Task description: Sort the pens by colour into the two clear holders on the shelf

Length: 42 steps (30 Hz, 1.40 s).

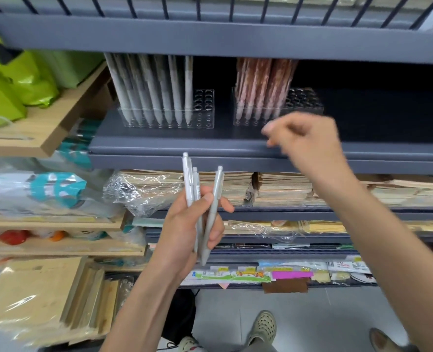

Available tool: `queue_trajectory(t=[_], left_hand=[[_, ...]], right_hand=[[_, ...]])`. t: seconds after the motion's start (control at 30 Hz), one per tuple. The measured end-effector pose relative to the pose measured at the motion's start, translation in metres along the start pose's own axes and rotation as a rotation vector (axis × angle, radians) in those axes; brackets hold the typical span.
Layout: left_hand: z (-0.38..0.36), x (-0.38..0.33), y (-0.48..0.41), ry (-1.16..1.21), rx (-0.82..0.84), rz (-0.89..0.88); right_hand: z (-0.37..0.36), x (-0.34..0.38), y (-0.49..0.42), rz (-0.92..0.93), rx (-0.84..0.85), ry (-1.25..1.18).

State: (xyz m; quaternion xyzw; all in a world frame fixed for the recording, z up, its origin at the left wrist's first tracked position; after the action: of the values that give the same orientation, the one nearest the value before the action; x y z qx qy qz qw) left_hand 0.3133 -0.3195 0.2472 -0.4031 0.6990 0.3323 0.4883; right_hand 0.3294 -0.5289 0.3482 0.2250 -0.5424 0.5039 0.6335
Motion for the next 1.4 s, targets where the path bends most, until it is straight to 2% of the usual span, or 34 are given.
queue_trajectory(t=[0.1, 0.17, 0.33, 0.47, 0.53, 0.63, 0.7, 0.8, 0.9, 1.03, 1.17, 1.27, 1.4], left_hand=[[0.01, 0.0, 0.006, -0.007, 0.021, 0.015], [0.015, 0.0, 0.011, -0.032, 0.04, 0.008], [0.024, -0.003, 0.019, -0.097, 0.063, 0.016], [0.031, 0.001, 0.021, -0.159, 0.056, 0.034], [0.033, 0.002, 0.02, -0.151, 0.047, 0.017], [0.038, 0.0, 0.017, -0.14, 0.033, -0.014], [0.042, -0.001, 0.014, -0.149, 0.016, -0.005], [0.053, 0.0, 0.012, -0.13, -0.038, 0.046], [0.063, -0.001, 0.011, -0.124, -0.065, 0.069], [0.067, 0.0, 0.009, -0.056, -0.072, 0.158], [0.071, 0.002, 0.008, 0.103, -0.051, 0.196], [0.08, 0.0, 0.006, 0.12, -0.035, 0.182], [0.089, -0.001, 0.005, 0.055, -0.03, 0.15]], right_hand=[[-0.052, 0.001, 0.044, -0.107, 0.379, -0.043], [-0.071, 0.001, 0.057, -0.139, 0.473, -0.122], [-0.087, -0.007, 0.066, -0.274, 0.455, -0.349], [-0.075, -0.004, 0.053, -0.274, 0.237, -0.564], [-0.079, 0.001, 0.052, -0.252, 0.238, -0.601], [-0.099, 0.005, 0.06, -0.231, 0.406, -0.459], [-0.102, 0.01, 0.055, -0.207, 0.42, -0.39], [-0.085, 0.021, 0.025, -0.131, 0.185, -0.457], [-0.065, 0.033, -0.005, 0.037, -0.102, -0.427], [-0.072, 0.04, -0.034, 0.189, -0.256, -0.2], [-0.091, 0.032, -0.058, 0.196, -0.228, -0.112], [-0.1, 0.032, -0.08, 0.154, -0.162, 0.123], [-0.115, 0.036, -0.096, 0.14, -0.078, 0.286]])
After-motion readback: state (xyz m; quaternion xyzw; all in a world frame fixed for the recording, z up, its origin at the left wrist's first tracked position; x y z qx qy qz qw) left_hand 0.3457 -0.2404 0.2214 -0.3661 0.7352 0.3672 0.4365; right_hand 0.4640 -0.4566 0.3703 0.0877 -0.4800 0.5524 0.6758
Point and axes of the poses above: each hand's wrist, its own y-axis away from the middle knuckle, its own z-axis out of the back of the hand, x = y × z, the point moved 7 cm from there along -y, towards the middle knuckle, and after that the axes turned 11 degrees about -y, right-handed, at the moved point
